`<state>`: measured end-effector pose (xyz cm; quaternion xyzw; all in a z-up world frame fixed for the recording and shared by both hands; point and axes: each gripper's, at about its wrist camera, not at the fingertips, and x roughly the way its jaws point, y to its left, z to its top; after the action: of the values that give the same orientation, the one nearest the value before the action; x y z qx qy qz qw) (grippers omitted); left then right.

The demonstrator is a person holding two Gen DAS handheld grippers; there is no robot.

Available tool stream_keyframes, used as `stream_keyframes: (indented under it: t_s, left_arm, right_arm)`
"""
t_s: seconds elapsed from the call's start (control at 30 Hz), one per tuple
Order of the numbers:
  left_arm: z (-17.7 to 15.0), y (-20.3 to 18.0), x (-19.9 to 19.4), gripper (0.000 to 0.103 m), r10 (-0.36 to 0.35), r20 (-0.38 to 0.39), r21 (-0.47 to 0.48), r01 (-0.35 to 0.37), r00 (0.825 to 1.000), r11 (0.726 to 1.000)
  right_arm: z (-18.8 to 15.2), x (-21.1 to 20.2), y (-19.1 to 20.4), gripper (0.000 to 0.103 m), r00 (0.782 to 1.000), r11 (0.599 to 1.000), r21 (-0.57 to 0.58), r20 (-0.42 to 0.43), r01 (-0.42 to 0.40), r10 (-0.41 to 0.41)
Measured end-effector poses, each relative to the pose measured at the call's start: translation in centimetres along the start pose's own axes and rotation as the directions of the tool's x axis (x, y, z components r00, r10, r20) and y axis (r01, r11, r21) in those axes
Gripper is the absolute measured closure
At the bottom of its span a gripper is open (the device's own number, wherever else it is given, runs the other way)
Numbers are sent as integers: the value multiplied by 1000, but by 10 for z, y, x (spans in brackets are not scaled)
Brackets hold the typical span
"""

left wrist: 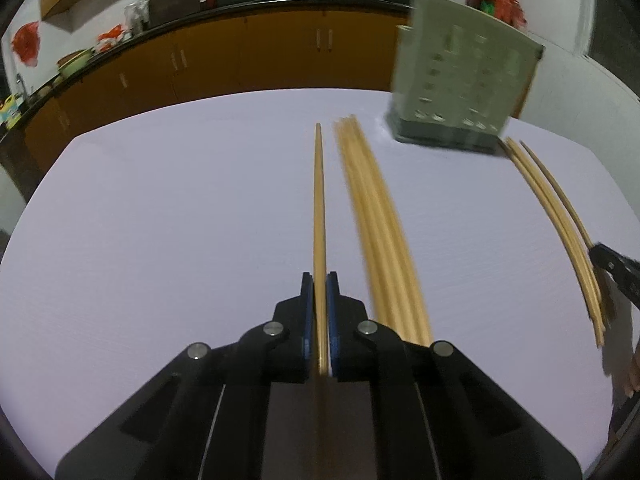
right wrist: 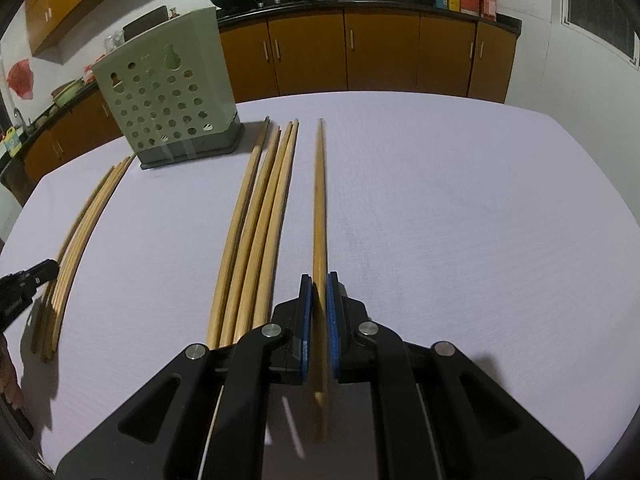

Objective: Organize utensils

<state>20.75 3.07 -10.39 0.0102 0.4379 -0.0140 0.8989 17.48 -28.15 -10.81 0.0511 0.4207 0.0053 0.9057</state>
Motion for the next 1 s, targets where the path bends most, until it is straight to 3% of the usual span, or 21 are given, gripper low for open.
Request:
stream_keyframes:
  t_s: [0.17, 0.67, 0.87, 1.0]
  left_arm:
    - [3, 19, 2, 95, 6, 9, -47, -5, 1000, 999]
    - [-16, 21, -18, 95, -8, 14, -37, 9, 1000, 999]
    - [4, 31, -59, 95, -2, 138, -36, 7, 990, 999]
    - [26, 37, -92, 95, -10, 247, -49, 23, 969, 999]
  right_arm:
    - [7, 6, -11, 95, 1000, 999, 41, 11, 3, -3]
    - [-5, -17, -18, 95, 999, 999, 41, 36, -21, 20]
    - [13, -63, -19, 95, 983, 1000, 17, 181, -22, 18]
    - [29, -89, -21, 95, 963, 999, 19, 269, -27, 21]
